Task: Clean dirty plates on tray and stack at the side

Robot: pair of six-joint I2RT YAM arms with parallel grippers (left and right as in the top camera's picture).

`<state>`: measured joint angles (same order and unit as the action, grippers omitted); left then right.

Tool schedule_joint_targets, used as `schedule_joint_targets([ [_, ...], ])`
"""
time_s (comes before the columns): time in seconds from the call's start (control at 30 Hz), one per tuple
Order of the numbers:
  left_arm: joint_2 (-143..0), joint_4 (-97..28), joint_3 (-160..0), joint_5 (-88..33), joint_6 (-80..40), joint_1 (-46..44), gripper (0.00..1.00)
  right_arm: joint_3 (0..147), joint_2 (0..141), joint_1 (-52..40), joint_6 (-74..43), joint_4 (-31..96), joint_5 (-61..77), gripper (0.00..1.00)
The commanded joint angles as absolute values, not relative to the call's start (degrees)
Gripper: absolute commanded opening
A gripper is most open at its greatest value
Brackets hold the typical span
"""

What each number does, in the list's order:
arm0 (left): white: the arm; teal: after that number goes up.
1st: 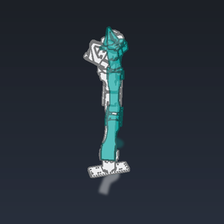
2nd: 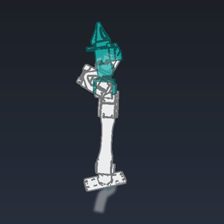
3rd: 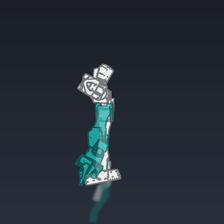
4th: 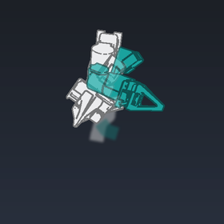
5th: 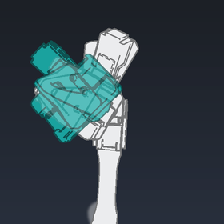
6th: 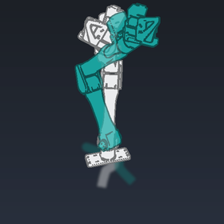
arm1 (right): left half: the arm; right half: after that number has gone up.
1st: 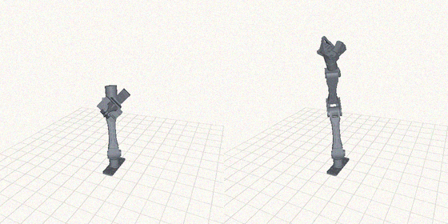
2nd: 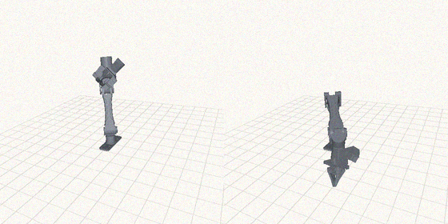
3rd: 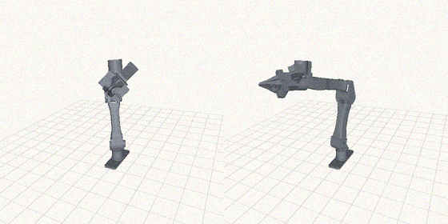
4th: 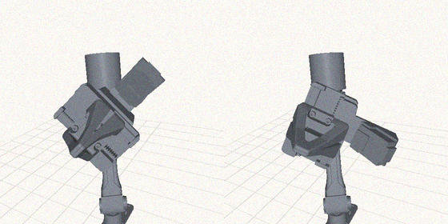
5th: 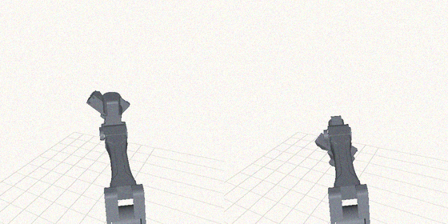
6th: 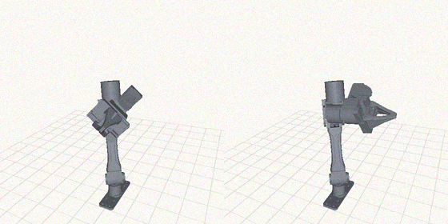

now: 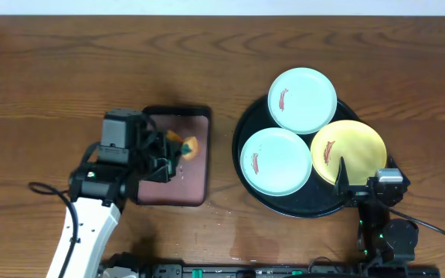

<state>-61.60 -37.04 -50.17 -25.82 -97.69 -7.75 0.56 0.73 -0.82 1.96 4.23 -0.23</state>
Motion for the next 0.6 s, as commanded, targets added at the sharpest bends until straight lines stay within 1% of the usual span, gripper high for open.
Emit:
schedule_joint_targets([
  [0.0, -61.2, -36.8, -51.2, -28.3, -102.8, -4.6, 0.08, 0.3, 0.5, -0.6, 2.4, 4.3, -0.6, 0.99],
  [0.1, -61.2, -36.1, -51.2, -34.1, -103.3, -2.8, 0.09, 0.3, 0.5, -0.6, 2.4, 4.3, -0.6, 0.99],
  [0.27, -61.2, -35.5, -51.2, -43.6, -108.4, -0.9, 0.09, 0.3, 0.5, -0.6, 2.4, 4.3, -0.6, 0.99],
  [0.33, -61.2, -35.5, -51.2, -44.4, -108.6, -0.4, 0.08, 0.3, 0.5, -0.6, 2.4, 4.3, -0.6, 0.99],
  [0.57, -61.2, -34.2, -51.2, -44.6, -108.5, 0.7, 0.08, 0.3, 0.5, -0.6, 2.4, 4.3, -0.6, 0.99],
])
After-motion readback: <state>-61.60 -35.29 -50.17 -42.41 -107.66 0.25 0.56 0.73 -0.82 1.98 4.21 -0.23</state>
